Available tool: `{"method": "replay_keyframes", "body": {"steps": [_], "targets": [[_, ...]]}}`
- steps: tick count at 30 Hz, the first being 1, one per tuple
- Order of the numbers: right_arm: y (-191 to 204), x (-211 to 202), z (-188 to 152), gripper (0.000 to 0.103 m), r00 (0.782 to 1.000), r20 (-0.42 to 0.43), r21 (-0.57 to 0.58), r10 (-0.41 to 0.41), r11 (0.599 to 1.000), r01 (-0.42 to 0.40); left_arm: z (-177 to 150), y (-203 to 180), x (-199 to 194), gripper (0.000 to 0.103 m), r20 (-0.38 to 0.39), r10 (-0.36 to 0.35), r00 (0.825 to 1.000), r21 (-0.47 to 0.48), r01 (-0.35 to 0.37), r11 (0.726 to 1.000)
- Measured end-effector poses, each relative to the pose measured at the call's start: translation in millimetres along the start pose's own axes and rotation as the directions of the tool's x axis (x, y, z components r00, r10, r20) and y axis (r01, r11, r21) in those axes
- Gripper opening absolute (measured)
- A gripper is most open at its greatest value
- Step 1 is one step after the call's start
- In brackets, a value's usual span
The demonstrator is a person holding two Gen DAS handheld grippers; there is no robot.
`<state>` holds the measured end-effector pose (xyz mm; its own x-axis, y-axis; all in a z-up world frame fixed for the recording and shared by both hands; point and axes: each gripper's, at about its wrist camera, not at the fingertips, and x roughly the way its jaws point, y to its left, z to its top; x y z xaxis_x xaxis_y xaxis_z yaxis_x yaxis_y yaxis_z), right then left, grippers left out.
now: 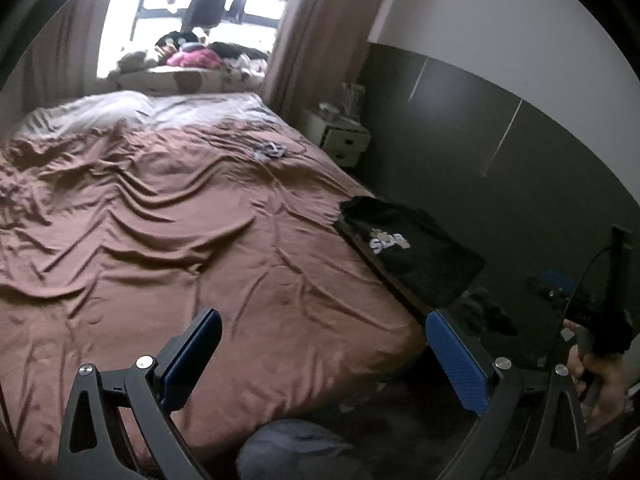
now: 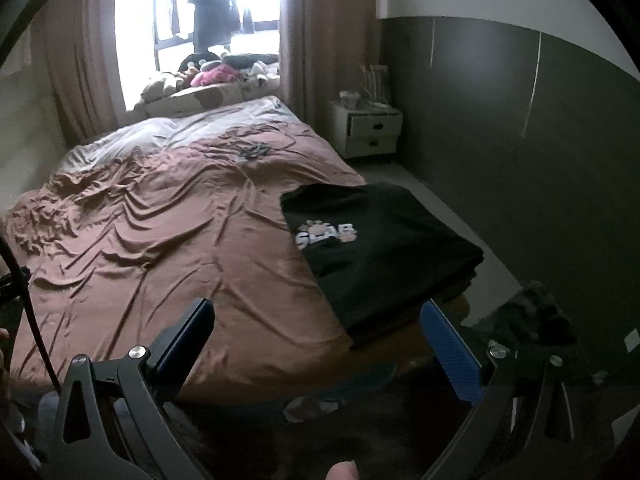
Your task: Fold small clothes
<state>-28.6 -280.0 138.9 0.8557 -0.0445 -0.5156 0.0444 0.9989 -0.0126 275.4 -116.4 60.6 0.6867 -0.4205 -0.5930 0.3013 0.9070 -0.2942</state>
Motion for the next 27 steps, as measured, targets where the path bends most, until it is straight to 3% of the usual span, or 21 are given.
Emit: {"method": "replay_keyframes", "body": {"steps": [17, 23, 27], "targets": [[51.4, -36.3, -83.2, 0.103, 0.985, 0.161, 0.042, -0.063, 0.997, 0.057, -74.6, 39.2, -76.5, 0.103, 0.107, 0.115, 0.988, 0.044, -0.121, 0.992], [61.2, -28.9, -103.7, 0.103, 0.981, 0.178, 0.064, -0.074, 0.996, 0.064, -93.7, 49.0, -90.8, 0.103, 0.155, 0.17, 0.973, 0.044, -0.179, 0.983], [69.5, -22.1, -115.7, 0.103, 0.982, 0.177, 0.055, -0.071, 0.997, 0.062, -103.2, 57.5, -101.4, 0.103, 0.193, 0.23, 0.954, 0.01, -0.236, 0.972]]}}
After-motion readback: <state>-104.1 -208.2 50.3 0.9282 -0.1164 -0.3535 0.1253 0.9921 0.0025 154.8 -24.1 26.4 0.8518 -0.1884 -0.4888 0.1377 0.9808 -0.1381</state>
